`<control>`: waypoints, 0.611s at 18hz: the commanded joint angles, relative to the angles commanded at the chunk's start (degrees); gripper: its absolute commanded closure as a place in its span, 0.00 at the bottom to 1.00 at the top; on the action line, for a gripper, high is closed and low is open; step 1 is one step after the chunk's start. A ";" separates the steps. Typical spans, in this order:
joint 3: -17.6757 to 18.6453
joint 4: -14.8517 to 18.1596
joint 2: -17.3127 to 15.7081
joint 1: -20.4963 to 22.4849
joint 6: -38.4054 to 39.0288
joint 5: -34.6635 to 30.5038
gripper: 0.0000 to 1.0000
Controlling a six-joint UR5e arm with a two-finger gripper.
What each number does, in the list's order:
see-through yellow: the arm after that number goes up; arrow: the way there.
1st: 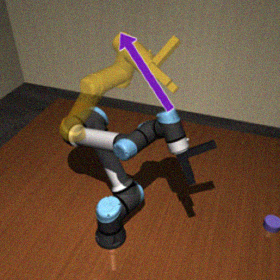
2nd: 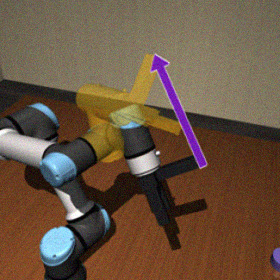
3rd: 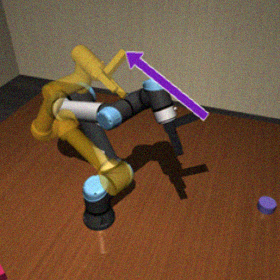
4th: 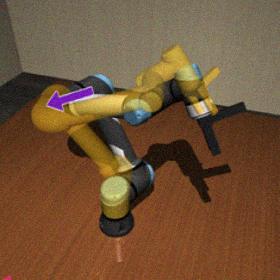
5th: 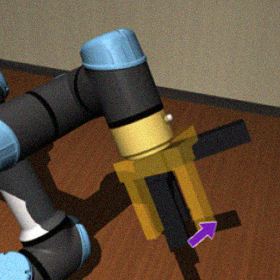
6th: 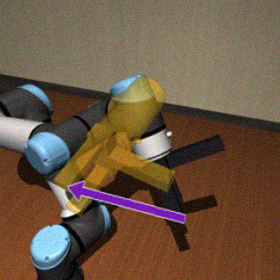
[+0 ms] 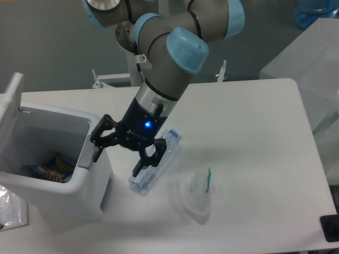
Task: Open the trash can
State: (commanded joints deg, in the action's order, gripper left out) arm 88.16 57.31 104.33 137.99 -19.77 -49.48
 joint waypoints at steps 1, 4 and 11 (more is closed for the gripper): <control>-0.61 -0.61 0.00 0.52 -0.26 0.00 0.00; -2.02 -1.15 -0.17 5.00 -2.89 0.00 0.00; -1.85 -1.32 0.87 15.63 -22.56 -0.18 0.00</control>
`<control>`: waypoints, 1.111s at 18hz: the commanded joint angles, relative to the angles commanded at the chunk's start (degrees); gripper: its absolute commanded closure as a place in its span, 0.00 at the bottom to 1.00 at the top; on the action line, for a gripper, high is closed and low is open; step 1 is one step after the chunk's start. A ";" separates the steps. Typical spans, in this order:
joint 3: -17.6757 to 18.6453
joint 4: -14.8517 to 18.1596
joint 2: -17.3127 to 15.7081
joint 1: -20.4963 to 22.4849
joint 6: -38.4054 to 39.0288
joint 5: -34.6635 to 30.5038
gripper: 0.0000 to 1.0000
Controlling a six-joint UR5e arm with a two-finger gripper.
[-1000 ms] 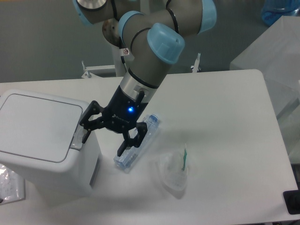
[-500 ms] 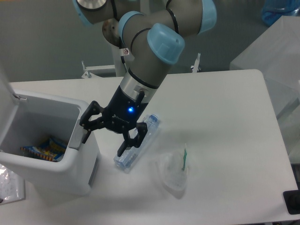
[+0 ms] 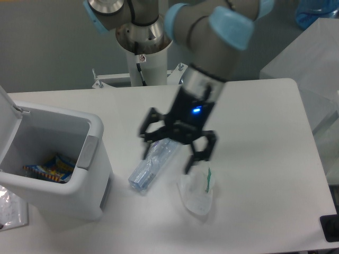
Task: Open the trash can
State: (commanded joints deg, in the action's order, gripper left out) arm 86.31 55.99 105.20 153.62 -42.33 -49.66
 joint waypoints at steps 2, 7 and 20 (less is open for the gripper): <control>0.00 -0.09 2.45 2.20 -5.90 -0.09 0.00; -1.31 0.08 7.65 4.85 -11.72 -18.32 0.00; -2.72 3.60 9.85 -4.55 -17.88 -33.31 0.00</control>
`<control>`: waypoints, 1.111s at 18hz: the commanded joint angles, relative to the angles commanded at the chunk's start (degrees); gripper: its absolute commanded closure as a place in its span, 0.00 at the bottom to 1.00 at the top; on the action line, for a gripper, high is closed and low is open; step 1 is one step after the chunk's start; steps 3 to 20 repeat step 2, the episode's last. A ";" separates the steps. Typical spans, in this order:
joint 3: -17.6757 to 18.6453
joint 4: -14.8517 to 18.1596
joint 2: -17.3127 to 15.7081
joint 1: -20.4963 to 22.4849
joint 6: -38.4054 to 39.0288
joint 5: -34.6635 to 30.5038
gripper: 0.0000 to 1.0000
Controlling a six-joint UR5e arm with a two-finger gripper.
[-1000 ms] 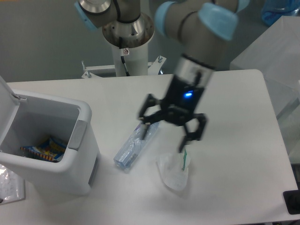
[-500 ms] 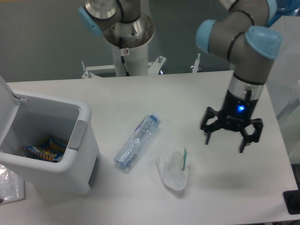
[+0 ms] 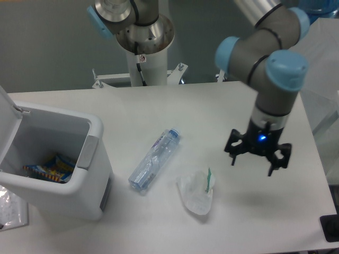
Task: Open the trash can
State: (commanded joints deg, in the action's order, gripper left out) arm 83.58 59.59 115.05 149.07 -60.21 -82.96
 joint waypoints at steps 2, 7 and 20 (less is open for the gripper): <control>0.09 0.00 0.09 -0.36 0.00 0.00 0.00; 0.09 0.00 0.09 -0.36 0.00 0.00 0.00; 0.09 0.00 0.09 -0.36 0.00 0.00 0.00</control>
